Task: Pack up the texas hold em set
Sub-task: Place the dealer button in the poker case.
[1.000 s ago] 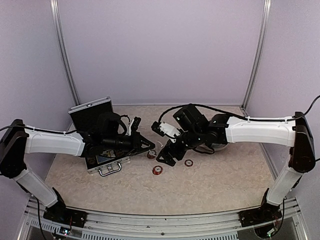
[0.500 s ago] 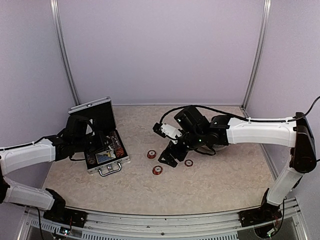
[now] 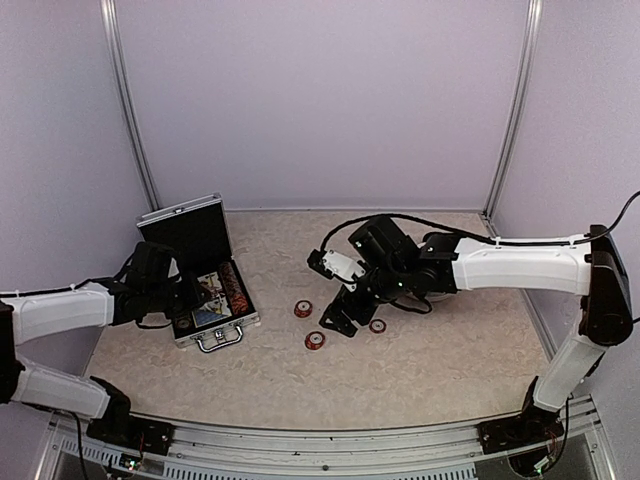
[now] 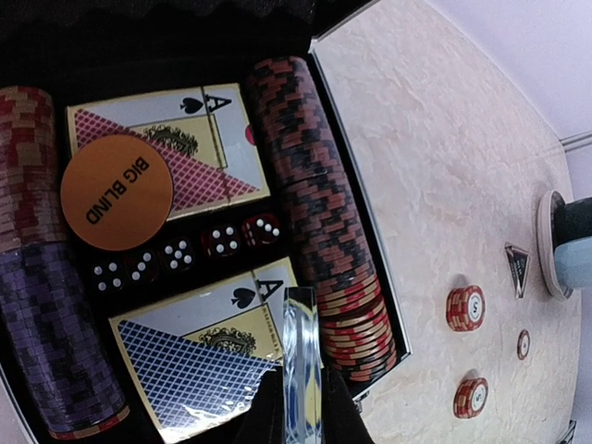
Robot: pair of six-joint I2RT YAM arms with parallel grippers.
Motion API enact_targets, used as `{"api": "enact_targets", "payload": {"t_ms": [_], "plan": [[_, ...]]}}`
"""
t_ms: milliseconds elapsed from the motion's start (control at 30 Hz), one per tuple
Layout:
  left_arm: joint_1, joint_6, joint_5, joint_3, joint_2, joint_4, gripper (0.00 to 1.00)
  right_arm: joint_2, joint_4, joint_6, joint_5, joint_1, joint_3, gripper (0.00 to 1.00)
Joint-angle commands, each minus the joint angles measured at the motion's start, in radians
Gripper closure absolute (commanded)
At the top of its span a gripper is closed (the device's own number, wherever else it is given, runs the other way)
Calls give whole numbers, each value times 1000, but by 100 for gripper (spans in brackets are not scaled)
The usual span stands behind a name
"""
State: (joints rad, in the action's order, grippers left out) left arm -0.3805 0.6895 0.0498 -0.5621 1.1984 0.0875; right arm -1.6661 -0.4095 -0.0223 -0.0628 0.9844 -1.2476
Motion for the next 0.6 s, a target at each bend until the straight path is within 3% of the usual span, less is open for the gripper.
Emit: {"api": "enact_targets", "payload": {"t_ms": [0,433,567], "plan": [[15,5,54,32,18,-62,98,0,20,-7,17,-3,23,1],[52,-6,30,69,38,-66,77,-13,23,-5,13,-21,32,1],[56,-16,17,64,38,-53,60,-18,23,-5,13,-21,34,1]]}}
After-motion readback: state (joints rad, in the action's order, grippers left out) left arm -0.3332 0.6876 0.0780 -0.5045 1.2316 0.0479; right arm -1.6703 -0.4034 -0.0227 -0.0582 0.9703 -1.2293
